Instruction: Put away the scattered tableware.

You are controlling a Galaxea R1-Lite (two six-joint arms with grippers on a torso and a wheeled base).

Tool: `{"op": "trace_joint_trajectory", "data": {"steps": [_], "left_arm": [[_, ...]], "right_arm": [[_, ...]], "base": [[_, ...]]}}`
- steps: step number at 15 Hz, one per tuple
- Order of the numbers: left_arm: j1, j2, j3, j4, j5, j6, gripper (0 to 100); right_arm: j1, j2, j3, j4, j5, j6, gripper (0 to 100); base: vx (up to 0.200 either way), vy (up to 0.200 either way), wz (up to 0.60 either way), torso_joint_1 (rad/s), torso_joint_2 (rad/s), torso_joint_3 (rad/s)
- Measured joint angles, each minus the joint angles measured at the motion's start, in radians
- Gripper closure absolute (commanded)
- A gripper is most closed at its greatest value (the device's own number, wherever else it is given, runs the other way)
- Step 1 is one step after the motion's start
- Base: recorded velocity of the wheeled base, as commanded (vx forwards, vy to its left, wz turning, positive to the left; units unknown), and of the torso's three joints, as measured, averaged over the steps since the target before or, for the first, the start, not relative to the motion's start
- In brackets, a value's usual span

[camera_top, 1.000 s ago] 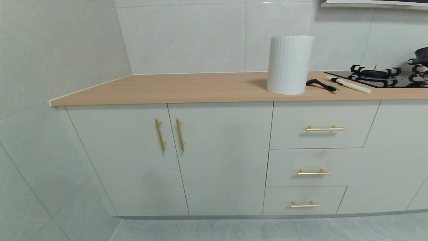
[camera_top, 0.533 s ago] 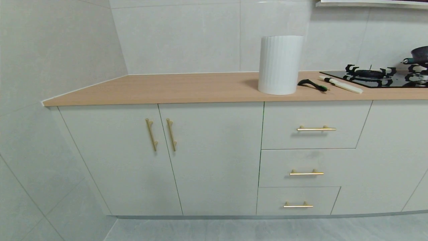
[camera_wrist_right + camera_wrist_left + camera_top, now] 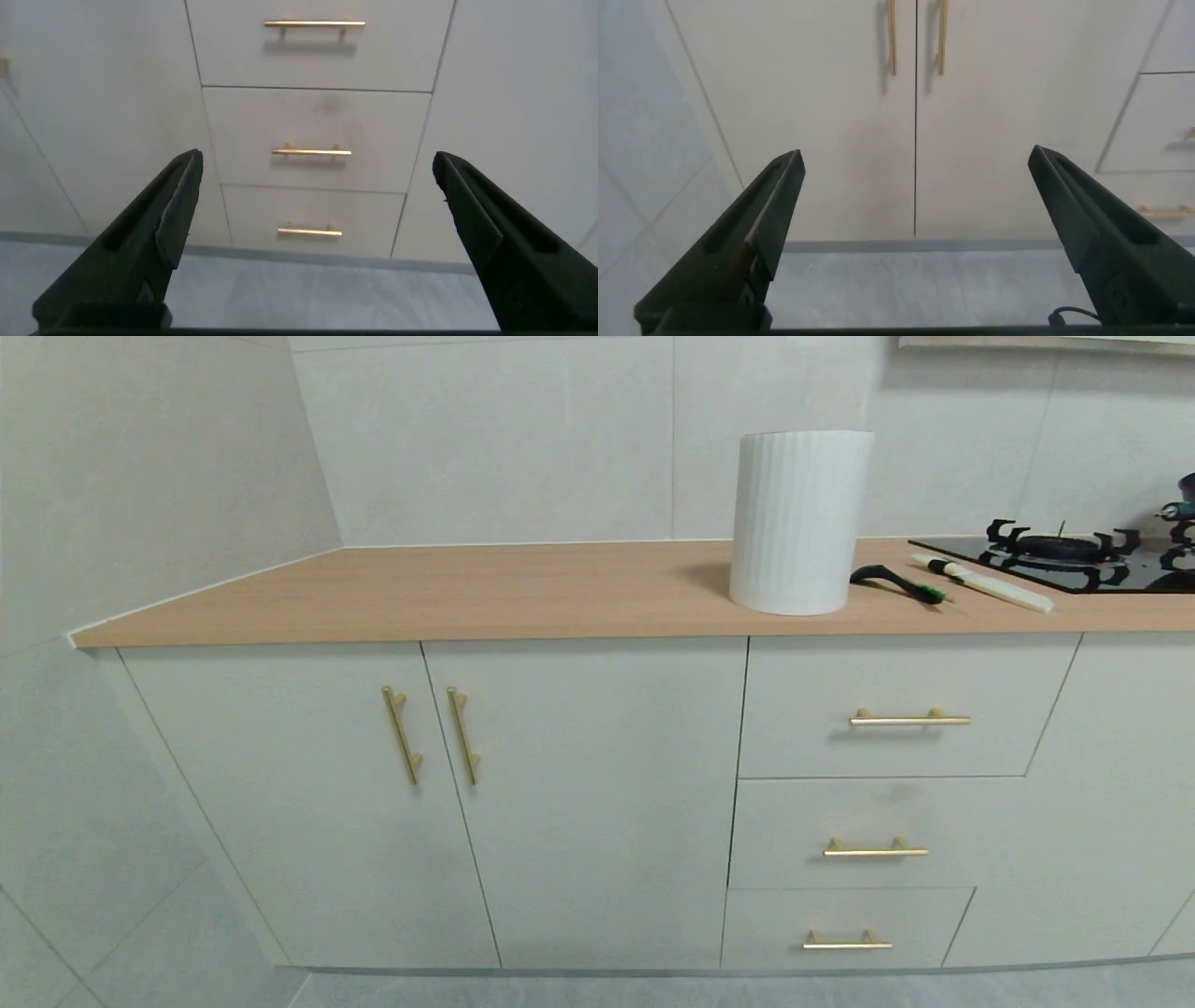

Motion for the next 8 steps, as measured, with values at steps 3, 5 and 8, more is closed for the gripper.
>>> {"op": "trace_joint_trajectory", "data": {"steps": [3,5,8], "left_arm": [[0.000,0.000,0.000,0.000,0.000,0.000,0],[0.000,0.000,0.000,0.000,0.000,0.000,0],[0.000,0.000,0.000,0.000,0.000,0.000,0]], "right_arm": [[-0.001,0.000,0.000,0.000,-0.002,0.001,0],[0.000,0.000,0.000,0.000,-0.002,0.001,0],[-0.001,0.000,0.000,0.000,-0.003,0.001,0]], "base": [[0.000,-0.067,0.00,0.006,0.00,-0.002],[0.000,-0.200,0.00,0.000,0.00,0.005],[0.000,-0.200,0.00,0.004,0.00,0.002]]}}
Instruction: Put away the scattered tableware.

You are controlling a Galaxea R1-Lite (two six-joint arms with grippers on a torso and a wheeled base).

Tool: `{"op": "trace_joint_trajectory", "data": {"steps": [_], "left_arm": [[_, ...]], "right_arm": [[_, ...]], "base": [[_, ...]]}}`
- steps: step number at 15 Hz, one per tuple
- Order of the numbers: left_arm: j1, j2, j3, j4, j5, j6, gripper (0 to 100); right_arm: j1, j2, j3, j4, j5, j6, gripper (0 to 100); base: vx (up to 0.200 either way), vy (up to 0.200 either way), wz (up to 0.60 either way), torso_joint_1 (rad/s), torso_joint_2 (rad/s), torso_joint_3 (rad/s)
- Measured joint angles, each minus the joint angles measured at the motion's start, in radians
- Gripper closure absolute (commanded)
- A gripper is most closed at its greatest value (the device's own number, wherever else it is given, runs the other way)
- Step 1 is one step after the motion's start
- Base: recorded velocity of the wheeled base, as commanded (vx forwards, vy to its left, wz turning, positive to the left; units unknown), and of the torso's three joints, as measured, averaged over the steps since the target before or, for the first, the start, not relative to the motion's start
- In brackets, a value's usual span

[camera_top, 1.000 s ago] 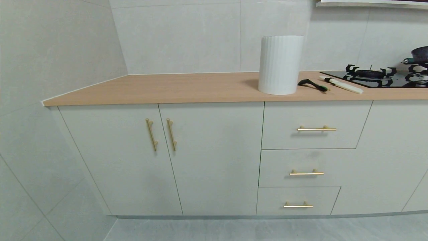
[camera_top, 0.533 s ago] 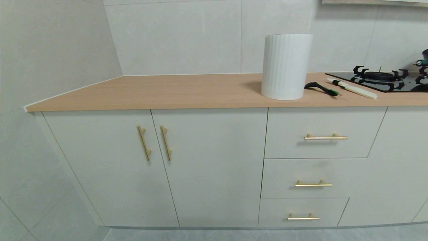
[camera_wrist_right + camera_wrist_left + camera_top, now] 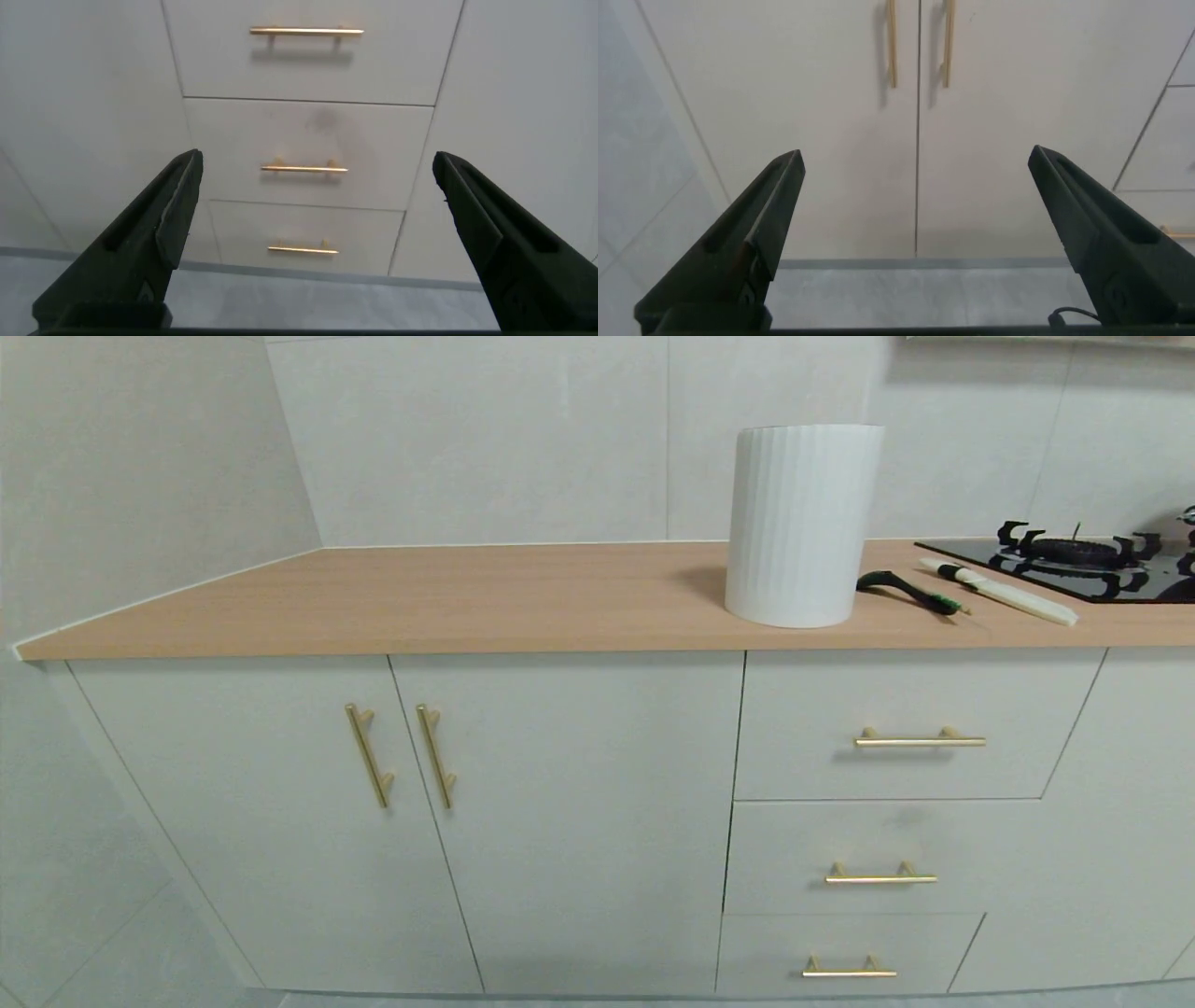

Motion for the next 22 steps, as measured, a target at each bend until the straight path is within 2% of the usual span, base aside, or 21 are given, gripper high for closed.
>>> {"op": "trace_joint_trajectory", "data": {"steps": [1,15,19,22], "left_arm": [[0.001,0.000,0.000,0.000,0.000,-0.001,0],[0.000,0.000,0.000,0.000,0.000,-0.003,0],[0.000,0.000,0.000,0.000,0.000,-0.003,0],[0.000,0.000,0.000,0.000,0.000,-0.003,0]], "right_arm": [[0.001,0.000,0.000,0.000,-0.001,0.000,0],[0.000,0.000,-0.005,-0.005,-0.004,-0.003,0],[0.013,0.050,-0.164,0.005,0.019,0.044,0],[0.038,0.166,-0.217,0.013,0.044,0.029,0]], "base": [[0.000,-0.200,0.00,0.002,0.00,0.012],[0.000,0.000,0.00,0.000,0.00,0.000],[0.000,0.000,0.00,0.000,0.00,0.000],[0.000,0.000,0.00,0.000,0.00,0.000]]}}
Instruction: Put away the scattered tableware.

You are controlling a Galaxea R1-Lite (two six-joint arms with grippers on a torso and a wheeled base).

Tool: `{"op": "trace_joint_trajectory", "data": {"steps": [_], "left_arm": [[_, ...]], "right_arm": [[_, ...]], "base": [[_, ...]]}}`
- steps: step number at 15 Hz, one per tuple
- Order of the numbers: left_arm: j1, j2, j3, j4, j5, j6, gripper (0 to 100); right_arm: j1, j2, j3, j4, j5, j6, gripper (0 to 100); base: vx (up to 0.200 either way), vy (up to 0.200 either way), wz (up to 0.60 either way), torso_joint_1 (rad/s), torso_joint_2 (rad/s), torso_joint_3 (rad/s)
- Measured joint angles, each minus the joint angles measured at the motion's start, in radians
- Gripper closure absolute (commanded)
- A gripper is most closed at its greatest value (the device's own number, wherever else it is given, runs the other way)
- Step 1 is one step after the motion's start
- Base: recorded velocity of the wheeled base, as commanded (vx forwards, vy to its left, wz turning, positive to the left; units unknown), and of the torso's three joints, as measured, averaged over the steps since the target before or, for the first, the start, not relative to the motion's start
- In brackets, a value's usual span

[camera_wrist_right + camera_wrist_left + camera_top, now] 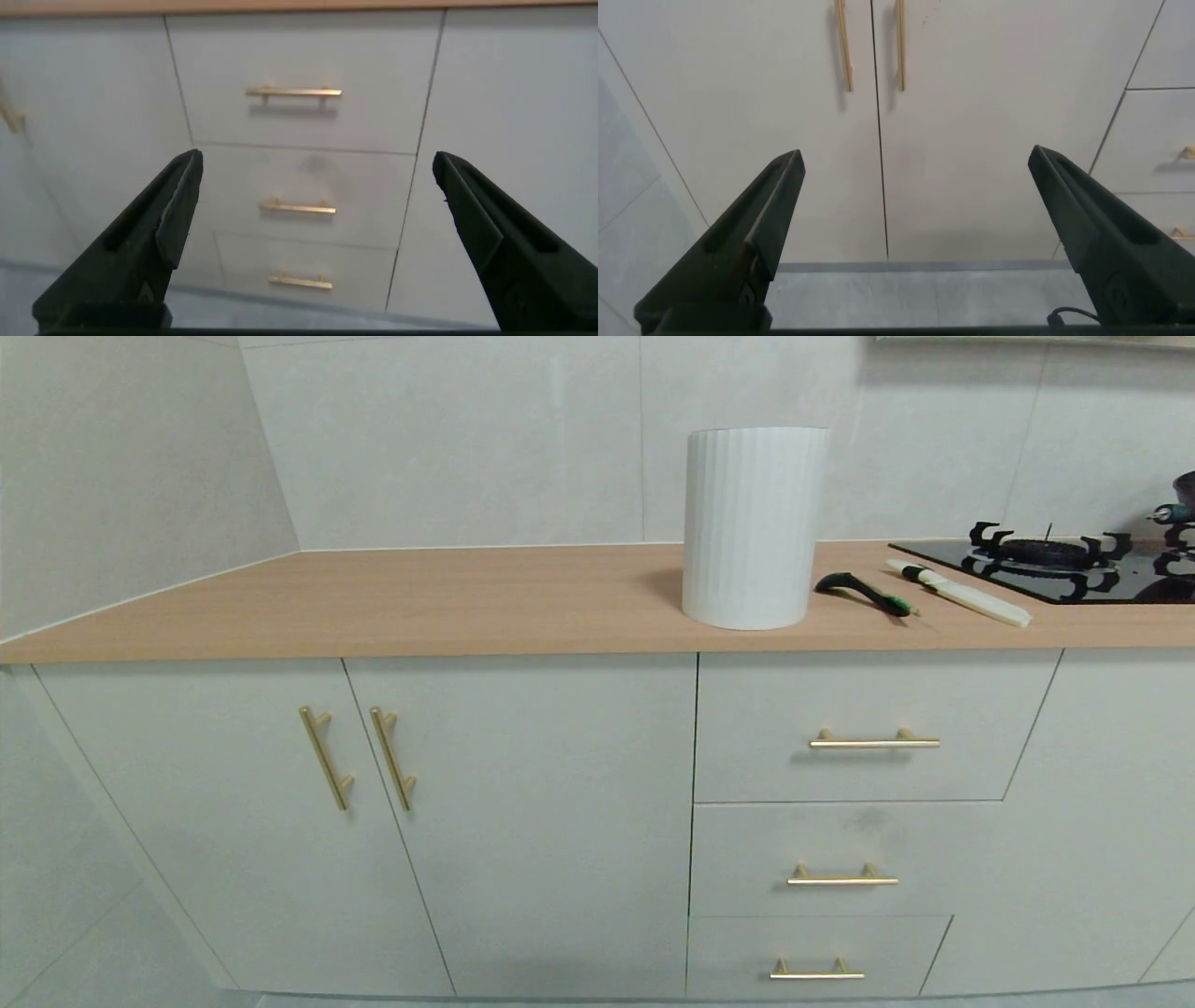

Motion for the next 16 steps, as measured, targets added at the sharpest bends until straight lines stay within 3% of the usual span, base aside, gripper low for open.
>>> {"op": "trace_joint_trajectory", "data": {"steps": [3,6,12,16], "left_arm": [[0.000,0.000,0.000,0.000,0.000,0.000,0],[0.000,0.000,0.000,0.000,0.000,0.000,0],[0.000,0.000,0.000,0.000,0.000,0.000,0],[0.000,0.000,0.000,0.000,0.000,0.000,0]], "right_arm": [[0.010,0.168,-0.047,0.006,0.010,-0.002,0],[0.021,0.533,-0.129,-0.046,0.021,-0.001,0],[0.074,1.309,-0.306,-0.313,0.029,-0.001,0],[0.097,1.636,-0.417,-0.476,0.029,-0.001,0]], "base": [[0.000,0.000,0.00,0.000,0.00,0.000],[0.000,0.000,0.00,0.000,0.00,0.000],[0.000,0.000,0.00,0.000,0.00,0.000],[0.000,0.000,0.00,0.000,0.00,0.000]]}}
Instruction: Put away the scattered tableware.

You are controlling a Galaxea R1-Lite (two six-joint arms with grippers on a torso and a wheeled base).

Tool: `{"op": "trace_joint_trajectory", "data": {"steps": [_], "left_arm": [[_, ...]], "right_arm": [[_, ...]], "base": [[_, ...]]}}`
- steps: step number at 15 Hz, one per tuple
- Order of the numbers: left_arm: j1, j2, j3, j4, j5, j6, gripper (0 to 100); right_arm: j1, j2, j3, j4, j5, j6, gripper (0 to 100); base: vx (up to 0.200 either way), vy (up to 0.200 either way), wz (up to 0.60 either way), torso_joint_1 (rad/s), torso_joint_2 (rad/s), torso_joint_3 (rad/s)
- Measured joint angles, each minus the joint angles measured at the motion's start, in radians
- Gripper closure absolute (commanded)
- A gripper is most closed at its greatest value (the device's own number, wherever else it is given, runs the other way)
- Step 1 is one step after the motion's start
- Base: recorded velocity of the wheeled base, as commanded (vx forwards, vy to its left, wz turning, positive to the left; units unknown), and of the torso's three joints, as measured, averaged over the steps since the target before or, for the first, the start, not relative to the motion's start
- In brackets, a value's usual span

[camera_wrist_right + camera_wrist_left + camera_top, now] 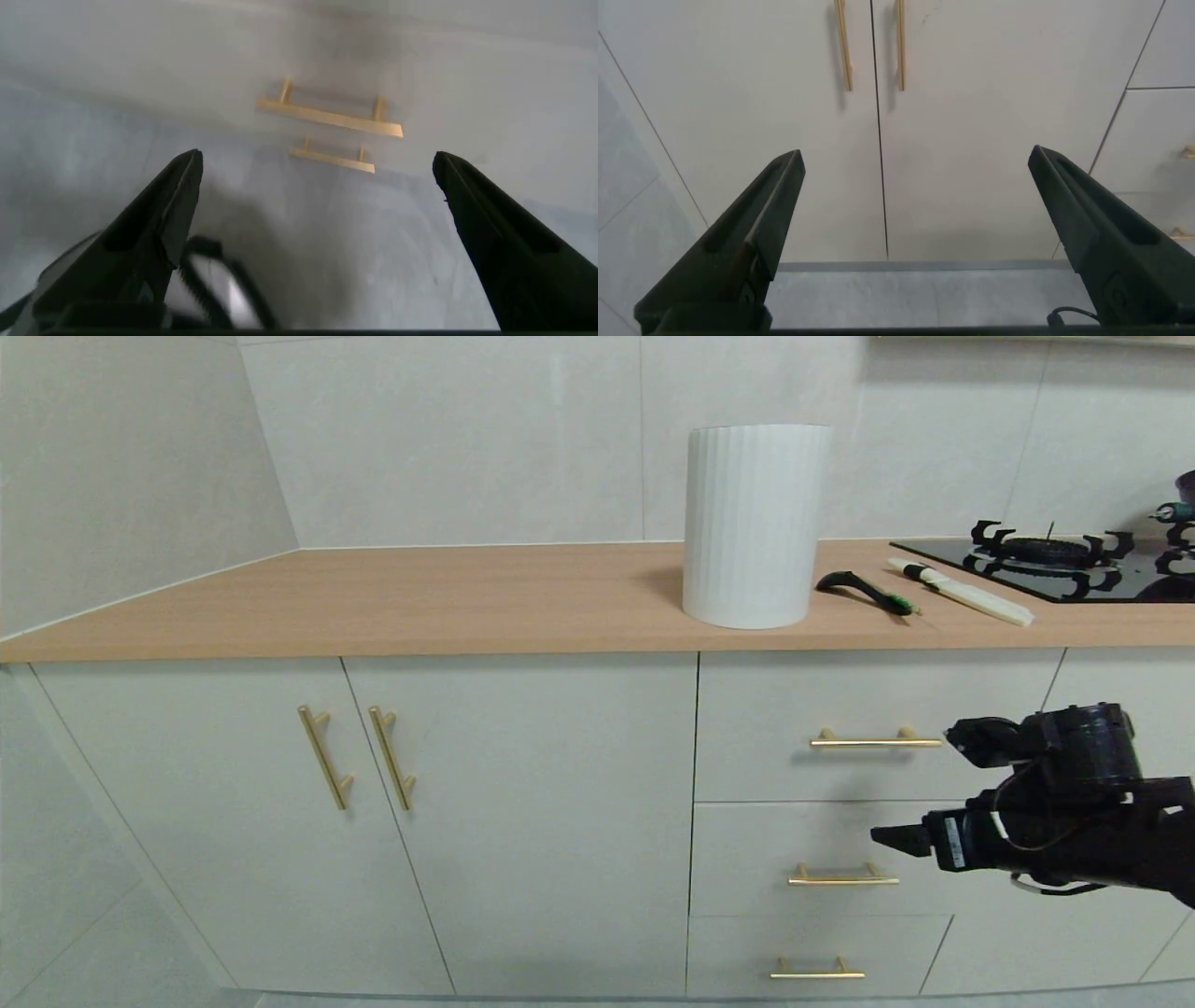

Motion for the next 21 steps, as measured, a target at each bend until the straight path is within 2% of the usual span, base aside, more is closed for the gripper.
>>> {"op": "trace_joint_trajectory", "data": {"steps": [3,7,12,16,21], "left_arm": [[0.000,0.000,0.000,0.000,0.000,0.000,0],[0.000,0.000,0.000,0.000,0.000,0.000,0],[0.000,0.000,0.000,0.000,0.000,0.000,0],[0.002,0.000,0.000,0.000,-0.001,0.001,0],[0.001,0.000,0.000,0.000,0.000,0.000,0]], "right_arm": [[0.005,0.175,-0.064,-0.117,-0.002,0.000,0],[0.007,0.326,-0.147,-0.136,-0.011,0.000,0],[0.008,0.482,-0.226,-0.156,-0.086,0.013,0],[0.010,0.479,-0.183,-0.153,-0.119,0.041,0],[0.034,0.279,-0.074,-0.150,-0.126,0.098,0]], "base": [[0.000,0.000,0.00,0.000,0.00,0.000],[0.000,0.000,0.00,0.000,0.00,0.000],[0.000,0.000,0.00,0.000,0.00,0.000],[0.000,0.000,0.00,0.013,0.01,-0.009],[0.000,0.000,0.00,0.000,0.00,0.000]]}}
